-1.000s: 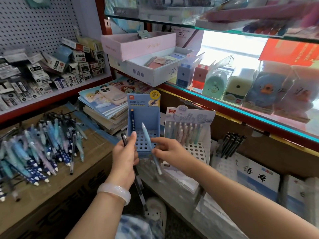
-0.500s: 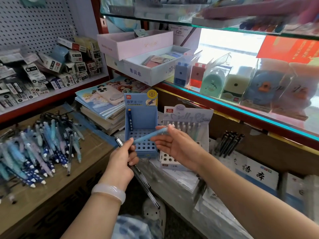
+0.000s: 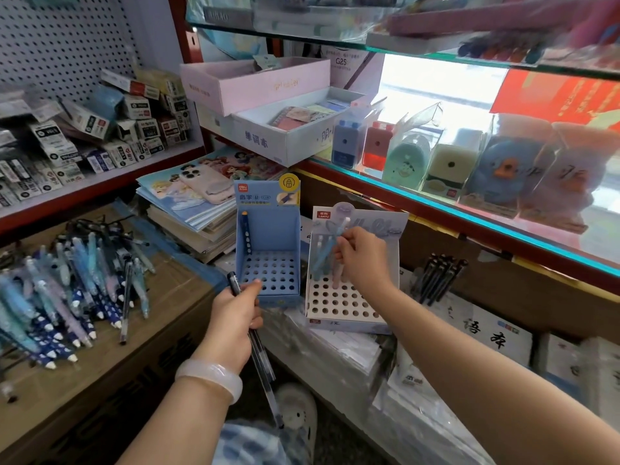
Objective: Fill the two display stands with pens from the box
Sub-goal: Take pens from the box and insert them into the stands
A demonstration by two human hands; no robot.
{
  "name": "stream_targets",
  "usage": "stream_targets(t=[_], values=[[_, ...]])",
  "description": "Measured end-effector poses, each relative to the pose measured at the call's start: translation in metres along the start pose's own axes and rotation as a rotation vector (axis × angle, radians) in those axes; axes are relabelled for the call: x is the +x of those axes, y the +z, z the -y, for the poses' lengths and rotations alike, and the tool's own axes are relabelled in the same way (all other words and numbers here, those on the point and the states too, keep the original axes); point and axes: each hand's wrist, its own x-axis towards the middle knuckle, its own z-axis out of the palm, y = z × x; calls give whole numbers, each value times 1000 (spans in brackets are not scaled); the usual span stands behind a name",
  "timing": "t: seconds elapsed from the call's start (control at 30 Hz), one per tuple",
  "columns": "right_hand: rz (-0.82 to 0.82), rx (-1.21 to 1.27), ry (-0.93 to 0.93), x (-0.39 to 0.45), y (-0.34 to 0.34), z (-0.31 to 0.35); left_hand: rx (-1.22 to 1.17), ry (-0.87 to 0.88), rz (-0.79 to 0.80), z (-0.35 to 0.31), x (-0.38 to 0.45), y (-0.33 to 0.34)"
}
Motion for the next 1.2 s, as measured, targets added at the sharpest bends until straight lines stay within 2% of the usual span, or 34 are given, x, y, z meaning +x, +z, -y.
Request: stream_targets(t=[0.33, 0.77, 1.2], values=[[0, -485, -101, 9, 29, -18, -75, -8, 66, -1, 2, 1], [4, -408, -49, 16, 17, -20, -73, 3, 74, -4, 2, 3], [-39, -445, -112, 15, 18, -24, -61, 18, 70, -3, 2, 0]])
